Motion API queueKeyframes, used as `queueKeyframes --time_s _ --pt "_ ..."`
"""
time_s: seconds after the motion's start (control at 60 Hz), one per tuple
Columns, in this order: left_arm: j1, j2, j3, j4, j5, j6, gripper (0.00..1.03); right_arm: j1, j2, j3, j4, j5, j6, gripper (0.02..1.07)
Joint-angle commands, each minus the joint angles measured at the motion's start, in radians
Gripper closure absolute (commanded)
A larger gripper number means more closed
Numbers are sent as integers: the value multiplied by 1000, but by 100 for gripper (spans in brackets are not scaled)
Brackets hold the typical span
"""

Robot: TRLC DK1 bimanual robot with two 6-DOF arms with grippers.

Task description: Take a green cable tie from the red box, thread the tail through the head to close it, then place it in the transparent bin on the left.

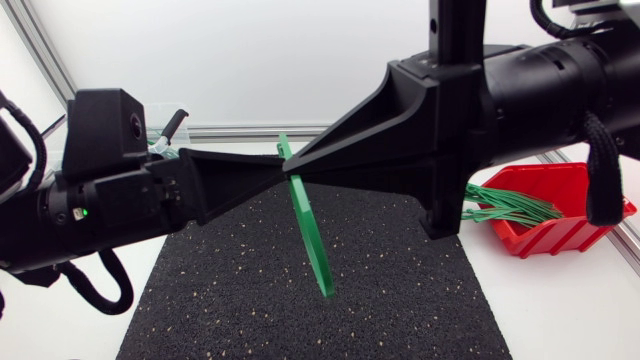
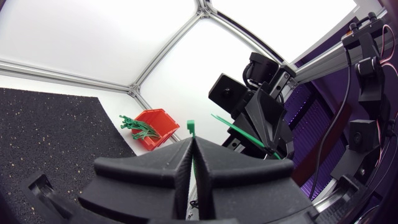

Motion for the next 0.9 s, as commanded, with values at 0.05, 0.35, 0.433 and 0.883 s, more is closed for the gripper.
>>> queueKeyframes --time_s 0.05,0.35,0.433,0.883 --pt "-13 -15 17 13 -18 21 99 -9 12 -30 6 -4 38 101" --pt "-21 -30 17 7 -36 21 99 -19 13 -50 20 -2 38 101" --pt "-25 -27 17 5 -38 21 99 -16 10 -50 26 -2 38 101" --pt "-22 11 20 12 -41 40 99 -3 -11 -52 31 -2 38 101"
